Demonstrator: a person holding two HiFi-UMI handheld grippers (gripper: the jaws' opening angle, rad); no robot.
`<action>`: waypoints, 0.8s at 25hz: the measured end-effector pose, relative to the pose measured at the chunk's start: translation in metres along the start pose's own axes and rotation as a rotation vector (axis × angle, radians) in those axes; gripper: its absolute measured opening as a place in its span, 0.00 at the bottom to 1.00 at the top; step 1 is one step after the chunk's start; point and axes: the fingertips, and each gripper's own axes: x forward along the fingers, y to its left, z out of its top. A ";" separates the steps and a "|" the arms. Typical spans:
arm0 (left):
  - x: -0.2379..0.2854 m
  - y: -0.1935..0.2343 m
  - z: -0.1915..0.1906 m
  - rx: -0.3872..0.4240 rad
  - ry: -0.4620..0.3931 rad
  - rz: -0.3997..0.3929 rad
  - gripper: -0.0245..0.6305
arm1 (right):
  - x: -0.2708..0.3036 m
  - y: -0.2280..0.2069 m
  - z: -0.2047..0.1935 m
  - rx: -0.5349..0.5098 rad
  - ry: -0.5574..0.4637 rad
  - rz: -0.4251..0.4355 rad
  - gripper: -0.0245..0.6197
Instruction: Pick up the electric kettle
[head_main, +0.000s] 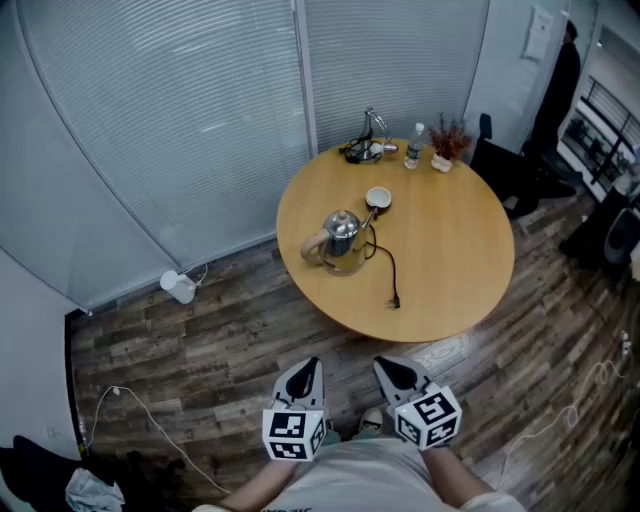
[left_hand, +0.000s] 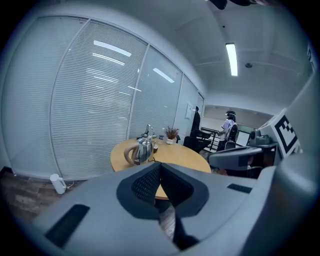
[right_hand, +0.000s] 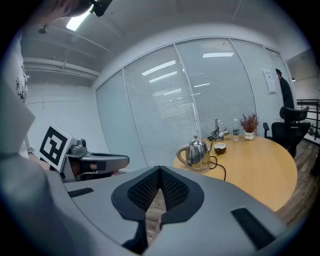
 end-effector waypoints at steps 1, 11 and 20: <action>0.000 0.000 -0.001 0.001 0.001 0.001 0.04 | 0.000 0.001 -0.001 0.000 0.002 0.000 0.09; -0.003 0.009 -0.003 -0.003 0.007 -0.014 0.04 | 0.005 0.011 -0.002 -0.007 0.011 -0.007 0.09; -0.010 0.032 -0.001 0.003 0.011 -0.062 0.04 | 0.019 0.031 0.010 0.022 -0.049 -0.029 0.09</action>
